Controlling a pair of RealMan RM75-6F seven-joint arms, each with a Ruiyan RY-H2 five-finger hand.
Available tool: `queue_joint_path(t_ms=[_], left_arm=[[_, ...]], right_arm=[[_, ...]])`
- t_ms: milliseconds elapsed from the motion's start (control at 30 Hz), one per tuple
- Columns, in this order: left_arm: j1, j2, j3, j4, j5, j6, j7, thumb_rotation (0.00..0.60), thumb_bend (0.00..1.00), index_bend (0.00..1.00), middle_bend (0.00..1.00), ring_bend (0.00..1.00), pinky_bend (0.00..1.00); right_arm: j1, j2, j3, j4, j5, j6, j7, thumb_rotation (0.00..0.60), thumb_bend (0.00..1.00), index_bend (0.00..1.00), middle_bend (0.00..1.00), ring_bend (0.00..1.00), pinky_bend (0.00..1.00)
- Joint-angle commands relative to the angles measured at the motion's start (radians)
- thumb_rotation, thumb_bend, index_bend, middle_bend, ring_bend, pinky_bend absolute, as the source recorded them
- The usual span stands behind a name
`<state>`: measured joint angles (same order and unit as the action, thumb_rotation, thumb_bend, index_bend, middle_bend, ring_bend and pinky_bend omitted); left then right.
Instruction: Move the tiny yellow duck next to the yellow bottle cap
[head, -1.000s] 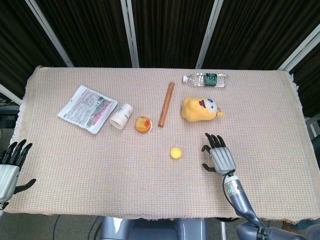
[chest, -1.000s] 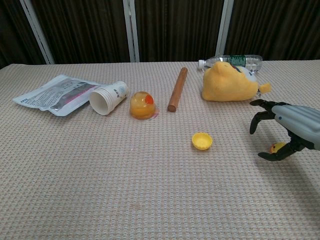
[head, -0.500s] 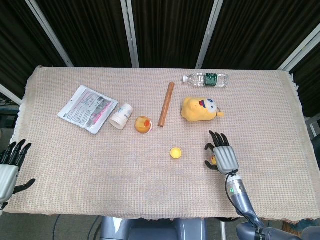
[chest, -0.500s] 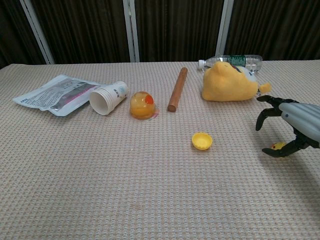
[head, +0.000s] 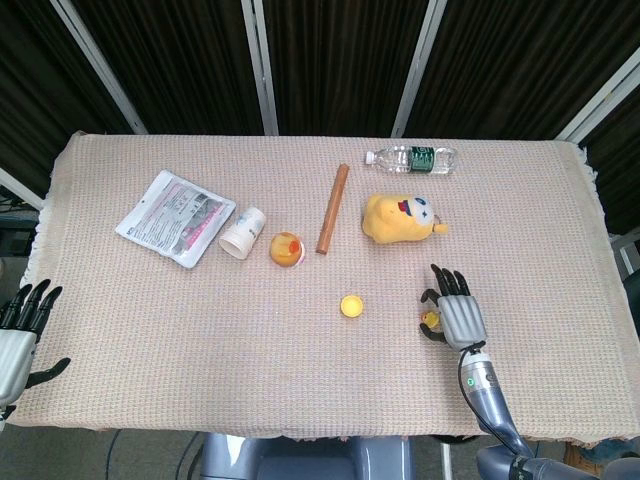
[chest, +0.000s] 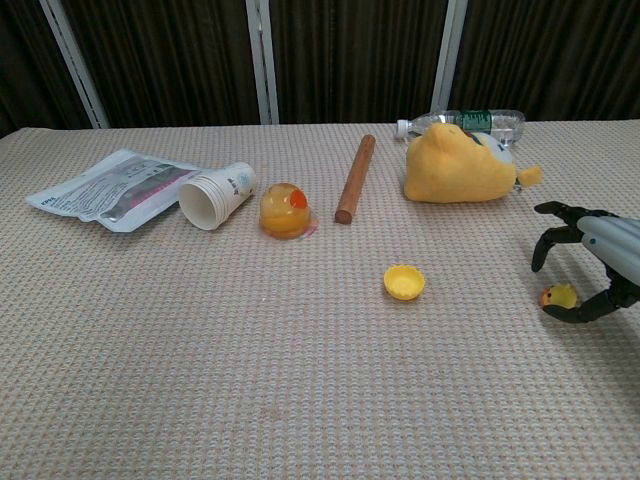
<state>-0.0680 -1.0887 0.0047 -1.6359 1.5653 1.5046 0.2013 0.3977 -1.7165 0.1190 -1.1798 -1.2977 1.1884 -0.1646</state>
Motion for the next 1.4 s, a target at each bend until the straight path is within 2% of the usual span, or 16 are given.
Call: queue_joint_path(t_ms=[33,533,867,1400], left_arm=[[0.000,0.001,-0.001,-0.001,0.000,0.000,0.000,0.600,0.00,0.00,0.00,0.00,0.17],[0.000,0.003,0.000,-0.002,-0.001,-0.001,-0.002,0.600,0.00,0.00,0.00,0.00,0.17],[0.002,0.003,-0.001,-0.002,-0.002,0.001,-0.004,0.600,0.00,0.00,0.00,0.00,0.17],[0.003,0.002,-0.002,-0.001,-0.004,0.003,-0.007,0.600,0.00,0.00,0.00,0.00,0.17]], right_arm=[[-0.003,0.001,0.002,0.000,0.003,-0.001,0.003,0.600,0.21,0.42,0.00,0.00,0.00],[-0.016,-0.011,0.008,0.028,-0.026,0.026,0.052,0.600,0.20,0.51,0.00,0.00,0.00],[-0.019,0.000,0.011,0.012,-0.010,-0.003,0.059,0.600,0.21,0.46,0.00,0.00,0.00],[-0.032,0.017,0.014,0.007,0.020,-0.031,0.057,0.600,0.27,0.48,0.00,0.00,0.00]])
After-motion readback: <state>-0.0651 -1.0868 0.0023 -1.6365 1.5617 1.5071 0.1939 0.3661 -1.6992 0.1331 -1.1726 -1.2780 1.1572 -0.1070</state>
